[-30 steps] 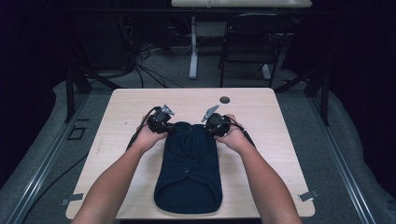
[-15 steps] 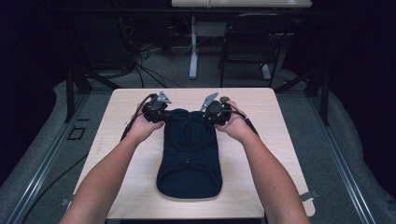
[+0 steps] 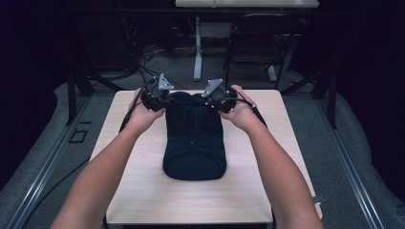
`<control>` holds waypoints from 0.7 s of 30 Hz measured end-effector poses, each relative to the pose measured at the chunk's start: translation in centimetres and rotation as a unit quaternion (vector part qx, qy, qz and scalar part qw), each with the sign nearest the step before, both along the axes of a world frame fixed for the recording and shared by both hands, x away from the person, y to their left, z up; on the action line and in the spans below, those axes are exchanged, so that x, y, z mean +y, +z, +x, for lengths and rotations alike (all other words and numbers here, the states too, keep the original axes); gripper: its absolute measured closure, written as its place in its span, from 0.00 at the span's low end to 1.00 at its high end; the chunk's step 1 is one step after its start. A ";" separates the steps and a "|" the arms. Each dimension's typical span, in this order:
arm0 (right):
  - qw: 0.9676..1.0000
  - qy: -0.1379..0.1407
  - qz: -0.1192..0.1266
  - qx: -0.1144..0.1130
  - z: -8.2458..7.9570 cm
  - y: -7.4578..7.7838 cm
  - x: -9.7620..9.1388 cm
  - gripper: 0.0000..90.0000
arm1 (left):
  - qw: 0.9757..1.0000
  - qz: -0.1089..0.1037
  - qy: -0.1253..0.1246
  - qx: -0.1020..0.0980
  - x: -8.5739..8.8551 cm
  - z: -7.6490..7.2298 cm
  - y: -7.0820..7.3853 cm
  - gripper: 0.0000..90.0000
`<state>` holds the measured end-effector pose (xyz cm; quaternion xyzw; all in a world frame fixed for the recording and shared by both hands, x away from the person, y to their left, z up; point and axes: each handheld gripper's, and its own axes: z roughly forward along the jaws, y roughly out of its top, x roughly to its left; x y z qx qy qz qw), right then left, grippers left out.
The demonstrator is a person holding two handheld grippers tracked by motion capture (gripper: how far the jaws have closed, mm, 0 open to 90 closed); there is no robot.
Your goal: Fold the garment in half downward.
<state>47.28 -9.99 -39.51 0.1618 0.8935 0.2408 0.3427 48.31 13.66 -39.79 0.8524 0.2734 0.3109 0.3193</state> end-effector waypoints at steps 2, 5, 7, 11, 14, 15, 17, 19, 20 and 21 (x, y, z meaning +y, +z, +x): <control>0.999 -0.010 0.001 -0.036 -0.3 0.8 0.1 0.90 | 0.999 -0.011 0.012 -0.032 0.0 -0.4 0.7 0.90; 0.997 -0.020 0.028 -0.062 -0.6 1.0 0.1 0.90 | 0.999 0.006 0.009 -0.044 -0.1 -1.0 0.3 0.90; 0.998 -0.015 0.002 -0.063 -0.8 -0.1 0.2 0.91 | 0.999 0.020 0.000 -0.039 -0.1 -1.3 -0.5 0.91; 0.999 -0.002 -0.009 -0.051 -1.2 -2.0 0.3 0.91 | 0.999 0.037 -0.010 -0.038 0.0 -1.9 -2.2 0.91; 0.999 0.002 -0.012 -0.048 -1.7 -2.5 0.2 0.91 | 0.998 0.049 -0.016 -0.039 0.0 -2.3 -3.0 0.91; 0.999 0.006 -0.013 -0.049 -1.8 -2.7 0.2 0.91 | 0.998 0.051 -0.020 -0.041 0.0 -2.4 -3.2 0.91; 0.999 0.009 -0.018 -0.050 -2.0 -3.0 0.2 0.91 | 0.998 0.051 -0.023 -0.037 0.1 -2.6 -3.4 0.91; 0.999 0.014 -0.013 -0.047 -2.1 -3.1 0.1 0.91 | 0.998 0.047 -0.027 -0.036 0.3 -2.7 -3.5 0.91; 0.999 0.016 -0.016 -0.044 -2.2 -3.1 0.0 0.91 | 0.998 0.047 -0.031 -0.034 0.4 -2.8 -3.5 0.91; 0.999 0.018 -0.013 -0.041 -2.3 -3.1 -0.1 0.91 | 0.998 0.045 -0.033 -0.033 0.5 -2.9 -3.5 0.91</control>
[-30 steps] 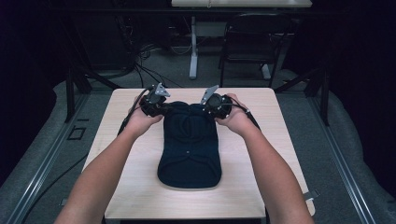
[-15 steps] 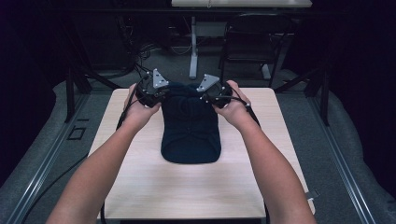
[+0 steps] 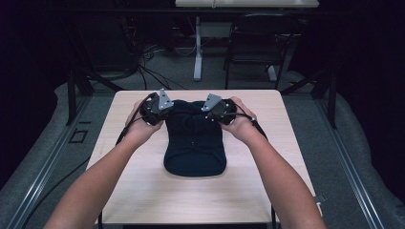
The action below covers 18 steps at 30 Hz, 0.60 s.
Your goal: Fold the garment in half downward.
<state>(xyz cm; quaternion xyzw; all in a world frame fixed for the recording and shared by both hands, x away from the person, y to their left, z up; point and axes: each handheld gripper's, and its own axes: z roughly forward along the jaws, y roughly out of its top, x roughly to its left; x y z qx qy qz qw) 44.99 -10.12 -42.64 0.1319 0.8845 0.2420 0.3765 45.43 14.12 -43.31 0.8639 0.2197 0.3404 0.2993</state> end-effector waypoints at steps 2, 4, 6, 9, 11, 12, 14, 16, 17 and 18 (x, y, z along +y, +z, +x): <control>1.000 0.003 0.003 0.004 -0.2 -0.1 -0.2 0.91 | 1.000 0.001 -0.003 -0.001 0.0 -0.2 0.1 0.91; 1.000 0.004 0.000 0.003 -0.4 0.0 -0.3 0.91 | 1.000 0.001 -0.004 -0.006 0.0 -0.3 0.2 0.91; 1.000 0.005 0.001 0.000 -0.6 0.1 -0.4 0.91 | 1.000 0.003 -0.006 -0.008 -0.1 -0.5 0.2 0.91; 1.000 0.011 -0.005 -0.006 -0.9 -0.1 -0.5 0.91 | 1.000 0.010 -0.010 -0.008 -0.2 -0.8 0.2 0.91; 1.000 0.015 -0.012 -0.012 -1.2 -0.3 -0.5 0.91 | 1.000 0.016 -0.012 -0.012 -0.4 -1.1 0.0 0.91; 1.000 0.014 -0.016 -0.010 -1.4 -0.3 -0.5 0.91 | 1.000 0.016 -0.013 -0.010 -0.5 -1.2 -0.1 0.91; 1.000 0.018 -0.013 -0.011 -1.7 -0.7 -0.7 0.91 | 1.000 0.006 -0.017 -0.007 -0.4 -1.5 -0.3 0.91; 1.000 0.021 -0.011 -0.006 -2.0 -1.0 -1.0 0.91 | 1.000 0.001 -0.020 0.004 -0.3 -1.9 -0.7 0.91; 1.000 0.024 -0.013 -0.005 -2.2 -1.3 -1.1 0.91 | 1.000 0.003 -0.022 0.005 -0.3 -2.2 -1.0 0.91; 1.000 0.025 -0.018 -0.005 -2.4 -1.5 -1.1 0.91 | 1.000 0.006 -0.025 0.006 -0.4 -2.5 -1.4 0.91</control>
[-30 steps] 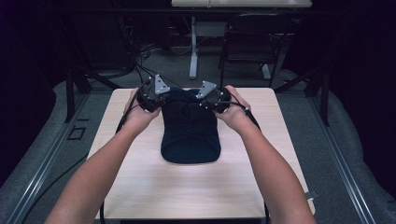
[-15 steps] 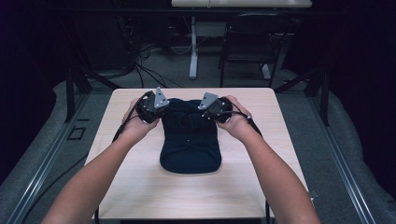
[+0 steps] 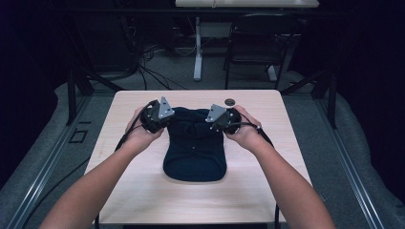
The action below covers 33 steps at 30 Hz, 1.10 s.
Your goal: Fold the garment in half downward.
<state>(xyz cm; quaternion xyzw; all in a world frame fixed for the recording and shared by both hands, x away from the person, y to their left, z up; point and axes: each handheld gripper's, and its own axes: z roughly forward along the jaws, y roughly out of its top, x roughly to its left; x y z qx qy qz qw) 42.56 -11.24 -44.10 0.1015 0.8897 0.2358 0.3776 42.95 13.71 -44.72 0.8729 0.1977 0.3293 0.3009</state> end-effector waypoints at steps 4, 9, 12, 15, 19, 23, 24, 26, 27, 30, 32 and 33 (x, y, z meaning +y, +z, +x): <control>1.000 0.006 -0.002 0.006 -1.2 -1.2 -0.1 0.91 | 1.000 0.014 -0.013 0.011 0.0 -1.3 -1.5 0.91; 0.999 0.027 -0.015 0.012 -3.4 -3.0 -0.1 0.91 | 0.999 0.019 -0.030 0.025 0.3 -2.7 -3.1 0.91; 0.999 0.034 -0.024 0.026 -4.3 -3.5 -0.3 0.91 | 0.998 0.021 -0.039 0.035 0.4 -3.4 -3.7 0.91; 0.999 0.034 -0.018 0.036 -5.0 -3.9 -0.5 0.91 | 0.998 0.013 -0.044 0.049 0.6 -4.0 -4.0 0.91; 0.998 0.032 -0.004 0.058 -5.7 -3.9 -0.6 0.91 | 0.997 0.015 -0.052 0.055 0.8 -4.3 -4.2 0.91; 0.997 0.035 0.003 0.065 -6.3 -4.3 -0.6 0.91 | 0.997 0.010 -0.056 0.058 1.0 -4.6 -4.6 0.91; 0.997 0.031 0.012 0.071 -6.4 -4.3 -0.7 0.91 | 0.996 0.009 -0.058 0.063 1.0 -4.6 -4.6 0.91; 0.996 0.029 0.015 0.079 -6.6 -4.4 -0.8 0.91 | 0.996 0.006 -0.060 0.064 1.2 -4.8 -4.7 0.91; 0.996 0.029 0.014 0.081 -6.7 -4.4 -0.9 0.91 | 0.996 0.005 -0.061 0.063 1.2 -4.9 -4.8 0.91; 0.996 0.029 0.010 0.083 -7.1 -4.7 -0.7 0.91 | 0.996 0.012 -0.065 0.065 1.2 -5.2 -5.0 0.91; 0.996 0.031 0.010 0.086 -7.3 -4.6 -0.6 0.91 | 0.995 0.012 -0.066 0.068 1.3 -5.3 -5.0 0.91; 0.995 0.031 0.006 0.090 -7.4 -4.5 -0.6 0.91 | 0.995 0.011 -0.066 0.069 1.3 -5.3 -5.0 0.91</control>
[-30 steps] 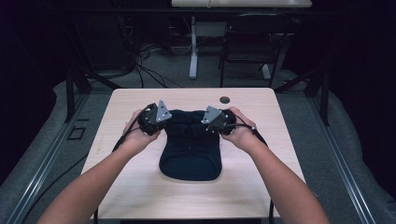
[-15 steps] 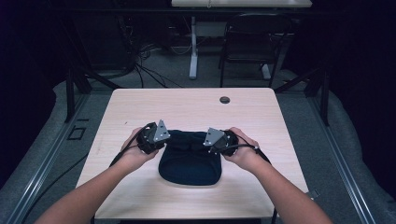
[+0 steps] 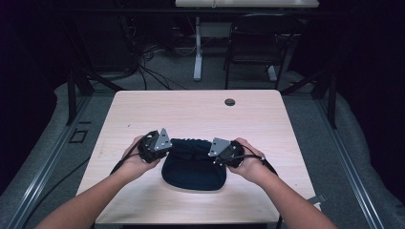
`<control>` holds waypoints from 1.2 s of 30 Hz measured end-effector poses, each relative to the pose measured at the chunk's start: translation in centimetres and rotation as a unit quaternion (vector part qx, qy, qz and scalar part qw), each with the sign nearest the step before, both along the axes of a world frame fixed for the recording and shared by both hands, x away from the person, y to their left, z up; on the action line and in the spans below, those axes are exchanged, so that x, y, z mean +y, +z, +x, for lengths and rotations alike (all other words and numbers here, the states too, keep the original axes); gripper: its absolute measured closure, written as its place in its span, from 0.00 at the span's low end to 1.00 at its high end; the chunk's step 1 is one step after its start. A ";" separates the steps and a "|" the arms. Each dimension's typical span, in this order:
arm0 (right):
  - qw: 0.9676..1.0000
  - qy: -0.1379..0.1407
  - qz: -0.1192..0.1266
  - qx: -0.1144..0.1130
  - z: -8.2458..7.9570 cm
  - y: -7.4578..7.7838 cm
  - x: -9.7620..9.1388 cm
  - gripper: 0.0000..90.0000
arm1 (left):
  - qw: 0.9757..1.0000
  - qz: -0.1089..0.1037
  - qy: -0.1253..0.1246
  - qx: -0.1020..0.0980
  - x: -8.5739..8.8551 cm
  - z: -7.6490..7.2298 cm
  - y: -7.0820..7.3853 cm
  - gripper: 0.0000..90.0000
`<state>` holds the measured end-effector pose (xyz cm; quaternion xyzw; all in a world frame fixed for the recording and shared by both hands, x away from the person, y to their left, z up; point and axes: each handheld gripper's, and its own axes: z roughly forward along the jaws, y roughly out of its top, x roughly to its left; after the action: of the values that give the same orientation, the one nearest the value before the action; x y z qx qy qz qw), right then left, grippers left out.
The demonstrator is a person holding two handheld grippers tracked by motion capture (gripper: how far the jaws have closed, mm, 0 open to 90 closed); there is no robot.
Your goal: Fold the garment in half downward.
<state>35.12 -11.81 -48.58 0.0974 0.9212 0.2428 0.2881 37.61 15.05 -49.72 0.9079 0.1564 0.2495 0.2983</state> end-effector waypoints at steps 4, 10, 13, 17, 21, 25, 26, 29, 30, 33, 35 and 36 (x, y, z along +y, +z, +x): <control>1.000 0.000 -0.001 0.003 -0.5 0.0 0.2 0.91 | 1.000 0.001 -0.003 0.006 0.1 -0.4 -0.3 0.91; 1.000 -0.002 -0.003 0.019 -1.3 -0.4 0.5 0.91 | 1.000 0.003 -0.006 0.017 0.3 -0.9 -0.7 0.91; 1.000 -0.005 -0.003 0.020 -1.6 -1.1 0.6 0.91 | 1.000 0.002 -0.009 0.025 0.2 -1.3 -1.2 0.91; 0.999 -0.009 0.006 0.034 -2.0 -1.7 0.4 0.91 | 0.999 0.000 -0.013 0.035 0.4 -1.7 -1.8 0.91; 0.999 -0.008 0.003 0.040 -2.5 -2.5 0.3 0.91 | 0.999 -0.003 -0.017 0.048 0.5 -2.3 -2.6 0.91; 0.999 -0.005 0.007 0.040 -3.0 -3.6 0.2 0.91 | 0.998 -0.008 -0.021 0.063 0.6 -2.9 -3.4 0.91; 0.999 -0.004 0.004 0.037 -3.1 -3.8 0.3 0.91 | 0.998 -0.010 -0.021 0.064 0.7 -3.1 -3.6 0.91; 0.999 -0.002 -0.003 0.034 -3.3 -4.3 0.3 0.91 | 0.997 -0.016 -0.020 0.067 0.7 -3.4 -4.0 0.91; 0.999 -0.003 0.000 0.034 -3.3 -4.5 0.2 0.91 | 0.997 -0.019 -0.020 0.071 0.7 -3.5 -4.1 0.90; 0.999 -0.007 0.005 0.038 -3.2 -4.7 0.1 0.91 | 0.997 -0.021 -0.020 0.074 0.7 -3.9 -4.6 0.90; 0.999 -0.008 0.006 0.038 -3.3 -4.9 0.1 0.91 | 0.997 -0.022 -0.019 0.076 0.8 -4.1 -4.8 0.90; 0.999 -0.009 0.008 0.037 -3.4 -4.9 0.2 0.91 | 0.997 -0.024 -0.018 0.078 0.9 -4.1 -4.9 0.90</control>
<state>31.69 -11.63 -53.47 0.1164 0.9284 0.2436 0.2555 33.53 15.91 -54.63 0.9198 0.1687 0.1686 0.3115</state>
